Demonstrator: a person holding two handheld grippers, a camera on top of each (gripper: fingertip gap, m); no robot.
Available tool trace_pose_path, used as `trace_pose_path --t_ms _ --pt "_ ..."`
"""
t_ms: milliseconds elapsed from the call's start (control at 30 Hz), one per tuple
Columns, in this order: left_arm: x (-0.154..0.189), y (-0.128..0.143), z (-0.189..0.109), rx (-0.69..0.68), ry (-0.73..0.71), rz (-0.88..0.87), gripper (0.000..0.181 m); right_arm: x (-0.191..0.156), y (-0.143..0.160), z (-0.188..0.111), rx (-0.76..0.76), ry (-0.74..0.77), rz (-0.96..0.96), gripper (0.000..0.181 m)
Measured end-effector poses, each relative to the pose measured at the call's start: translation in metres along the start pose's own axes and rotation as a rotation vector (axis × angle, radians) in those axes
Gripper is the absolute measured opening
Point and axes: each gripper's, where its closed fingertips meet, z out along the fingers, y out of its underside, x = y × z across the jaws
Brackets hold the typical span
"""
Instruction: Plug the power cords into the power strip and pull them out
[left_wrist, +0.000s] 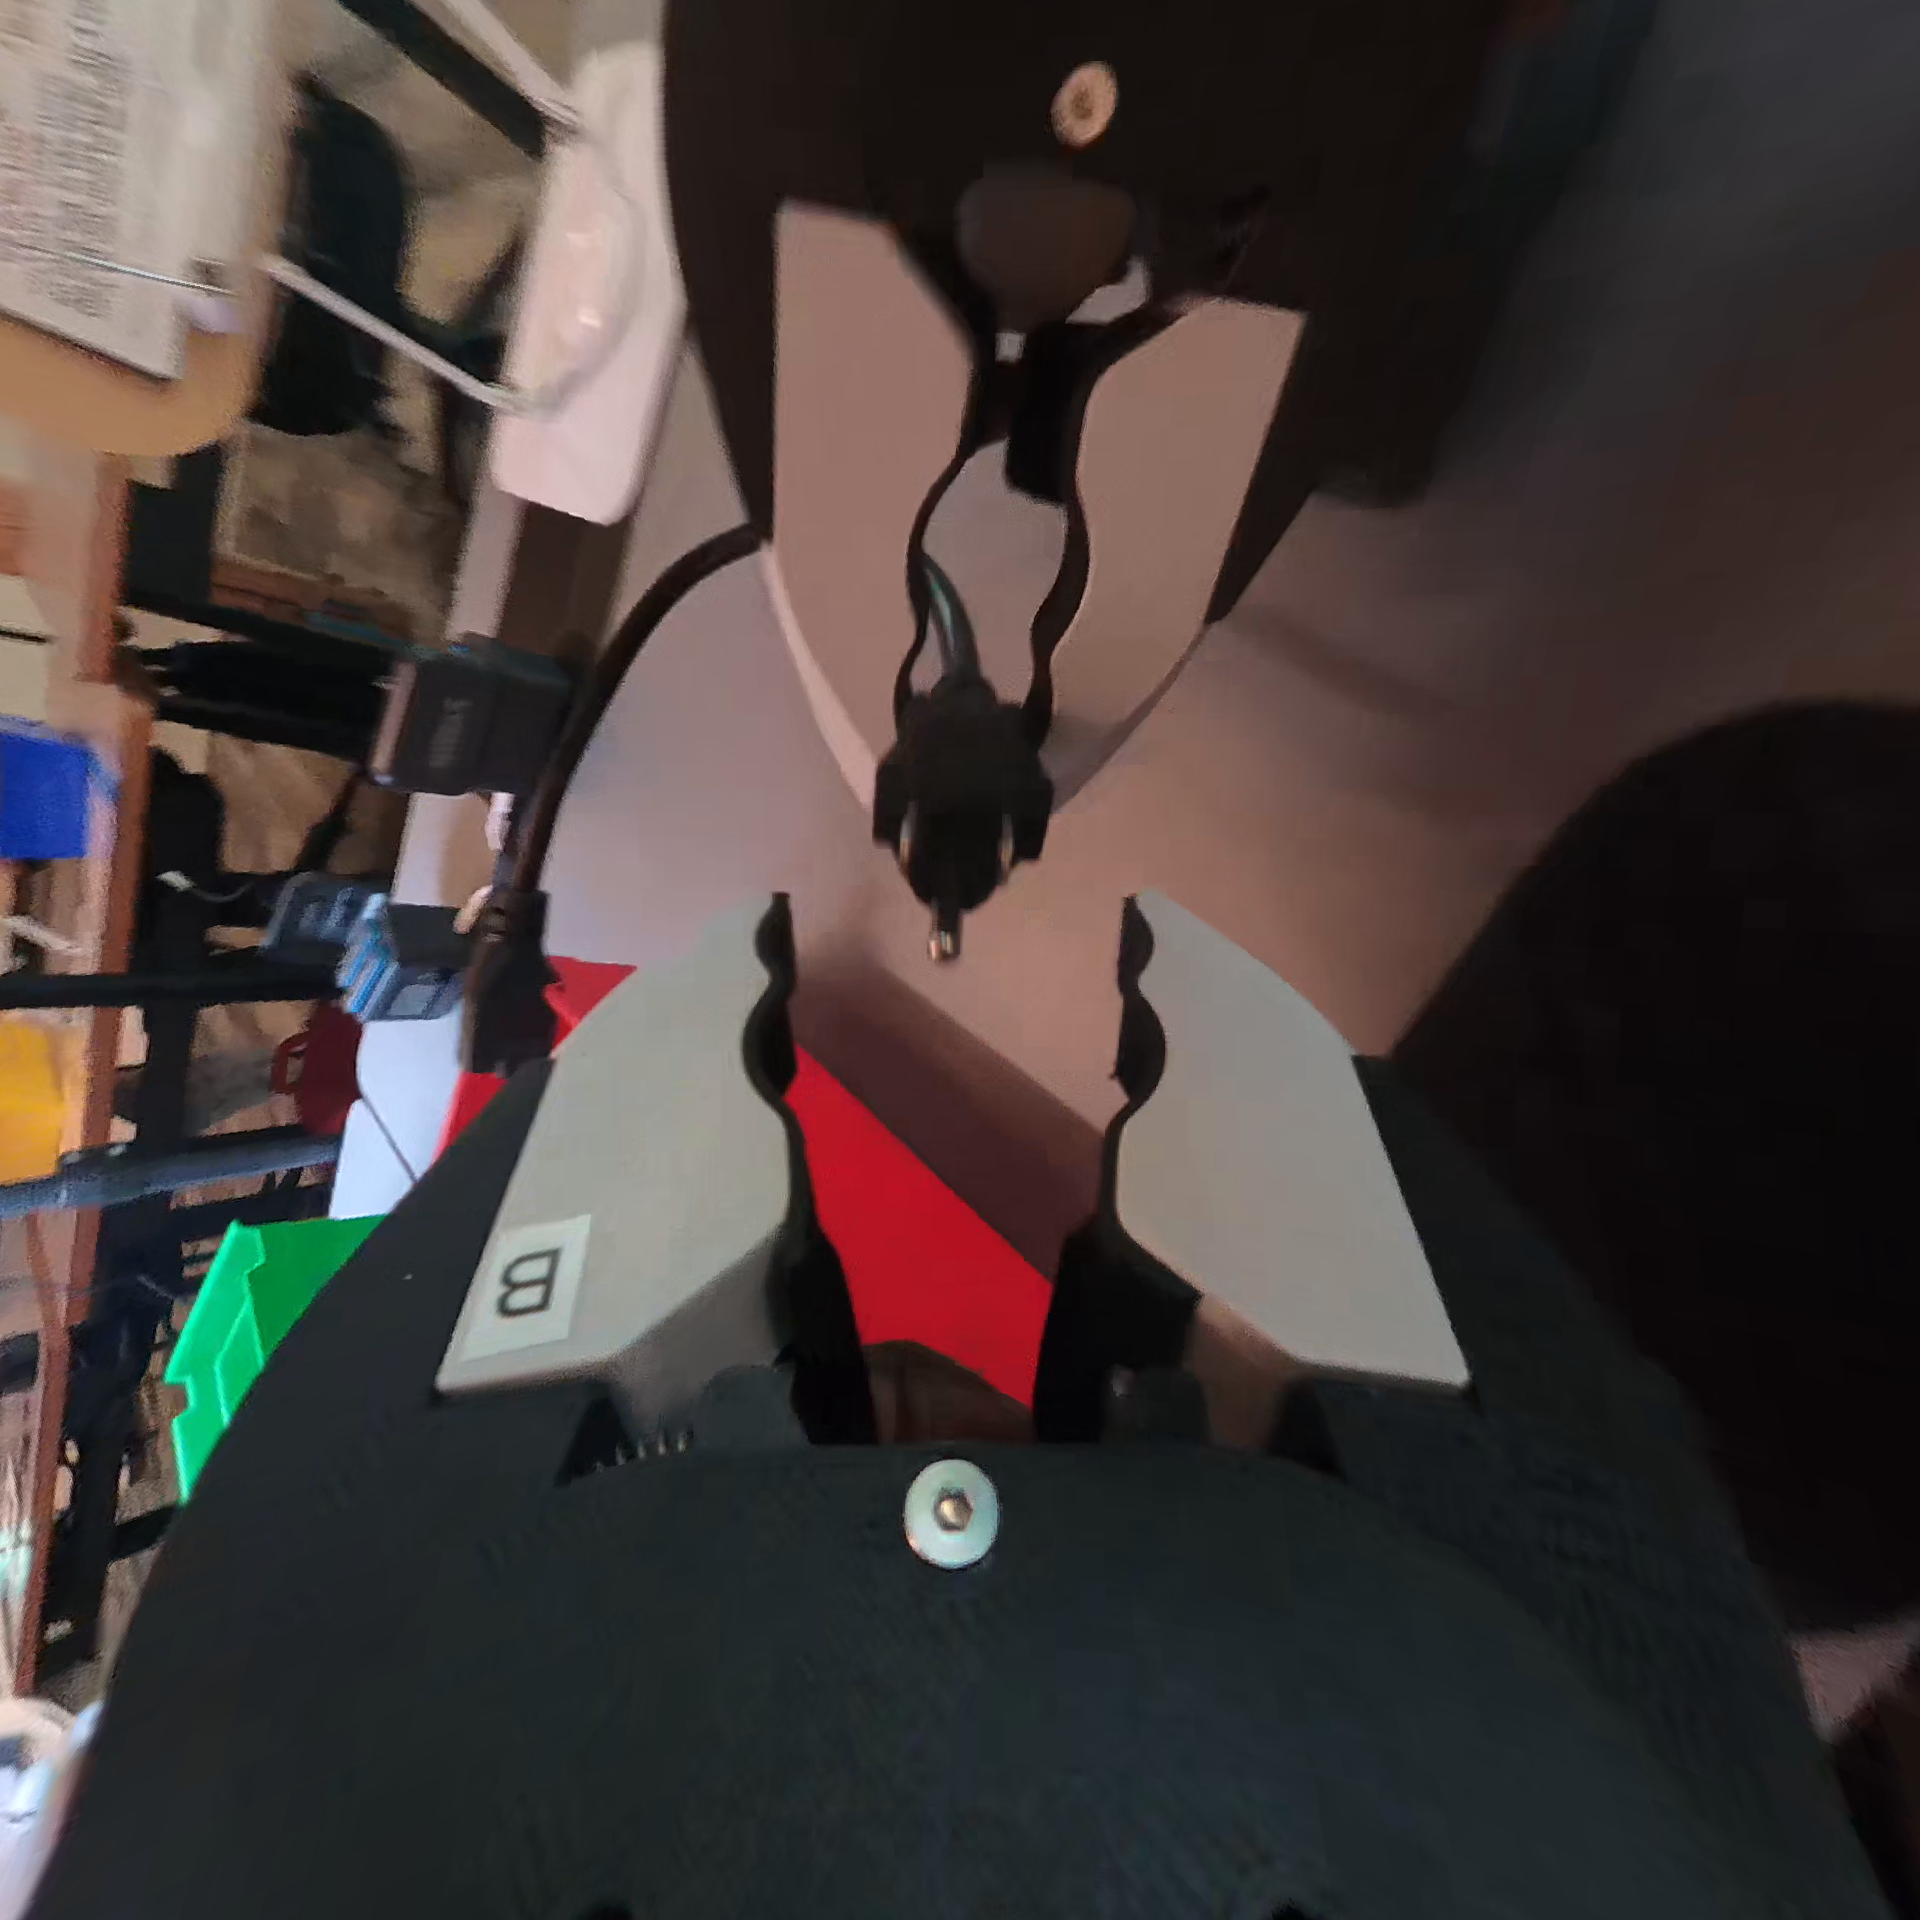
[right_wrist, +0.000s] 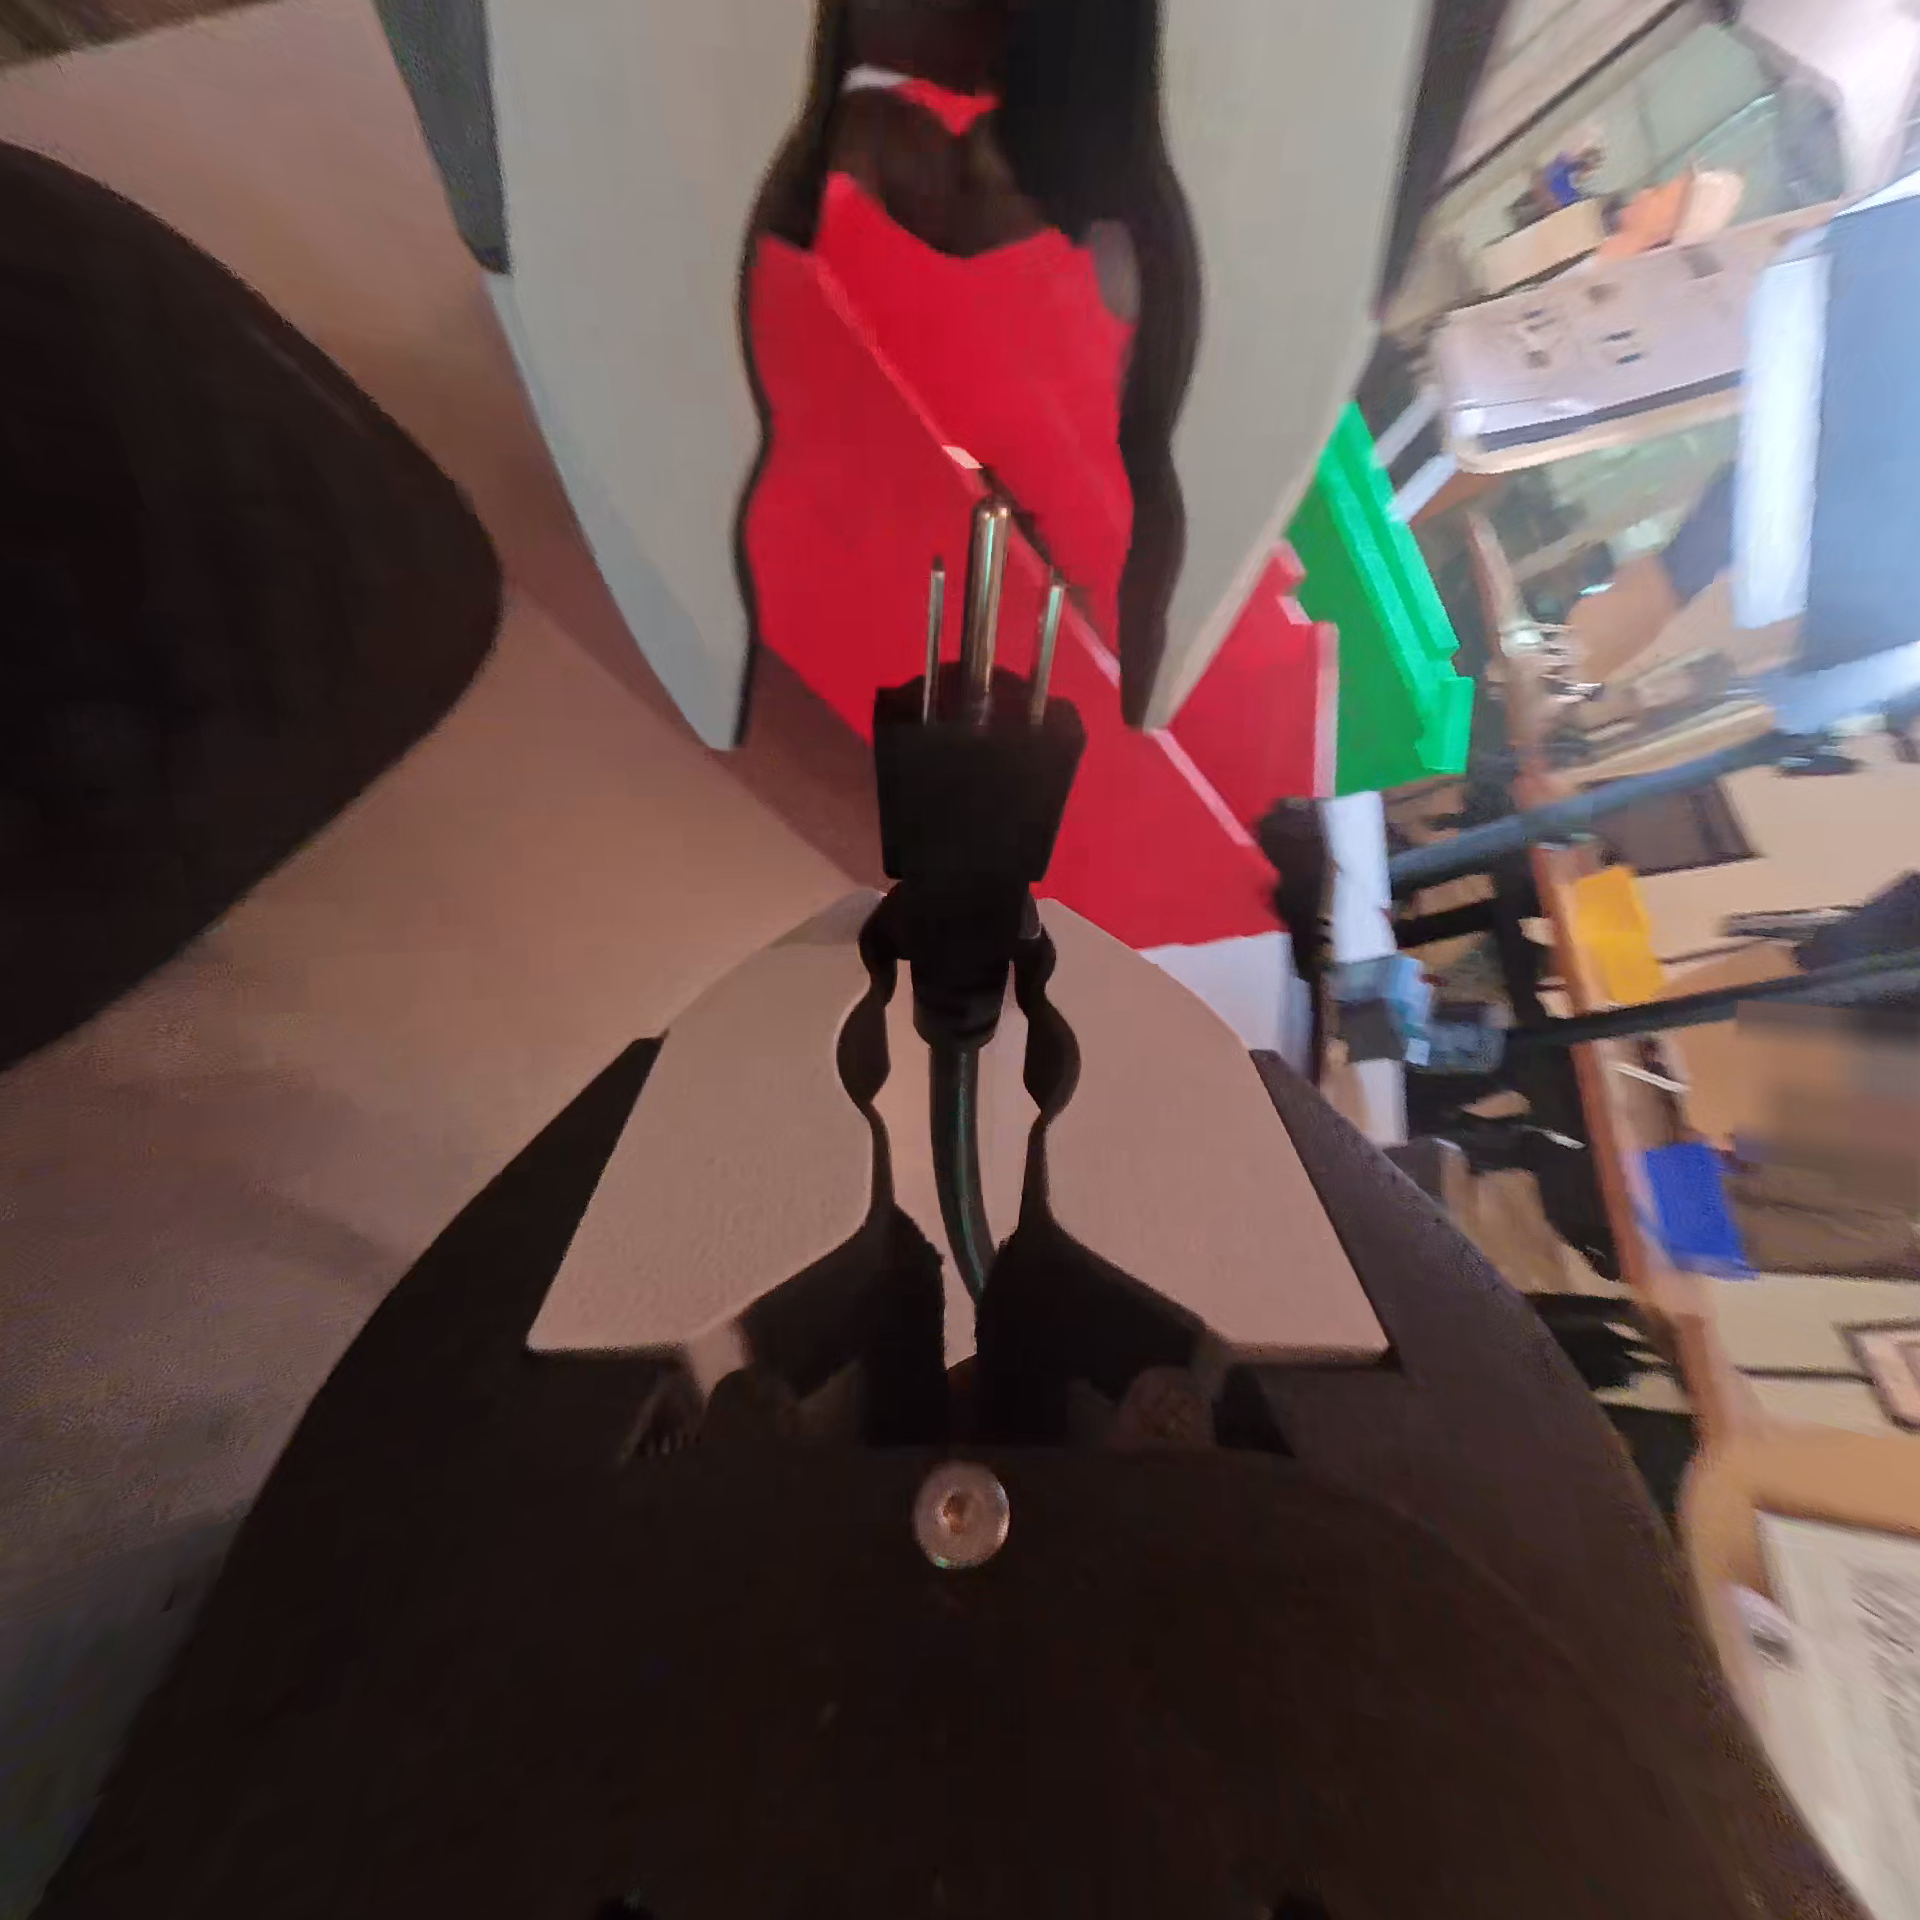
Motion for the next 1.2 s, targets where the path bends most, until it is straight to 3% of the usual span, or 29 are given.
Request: trace_pose_path --t_ms 133,233,433,600,700,800,900,1000,1200 --pt "-0.027 -0.026 -0.014 0.249 -0.213 -0.180 0.079 0.053 0.002 -0.056 -0.061 0.225 -0.112 0.016" --pt "-0.028 -0.038 -0.015 0.374 -0.298 -0.220 0.079 0.076 0.002 -0.103 -0.100 0.335 -0.152 0.016" --pt "-0.009 -0.067 0.014 0.434 -0.246 -0.209 0.078 0.098 0.016 -0.203 -0.202 0.586 -0.136 0.017" --pt "-0.020 -0.123 0.020 0.654 -0.155 -0.215 0.074 0.088 0.036 -0.268 -0.374 0.669 -0.098 0.016" --pt "-0.020 -0.157 0.029 0.785 -0.011 -0.173 0.073 0.063 0.053 -0.268 -0.455 0.560 -0.027 0.015" --pt "0.001 -0.182 0.036 0.926 0.254 -0.134 0.073 0.031 0.074 -0.241 -0.462 0.383 0.102 0.015" --pt "0.018 -0.194 0.039 1.064 0.396 -0.198 0.073 0.005 0.108 -0.217 -0.570 0.253 0.139 0.016" --pt "0.034 -0.182 0.060 1.000 0.441 -0.235 0.072 -0.013 0.133 -0.201 -0.650 0.173 0.126 0.015" --pt "0.050 -0.167 0.100 0.827 0.357 -0.147 0.069 -0.037 0.128 -0.182 -0.550 0.034 0.171 0.016"
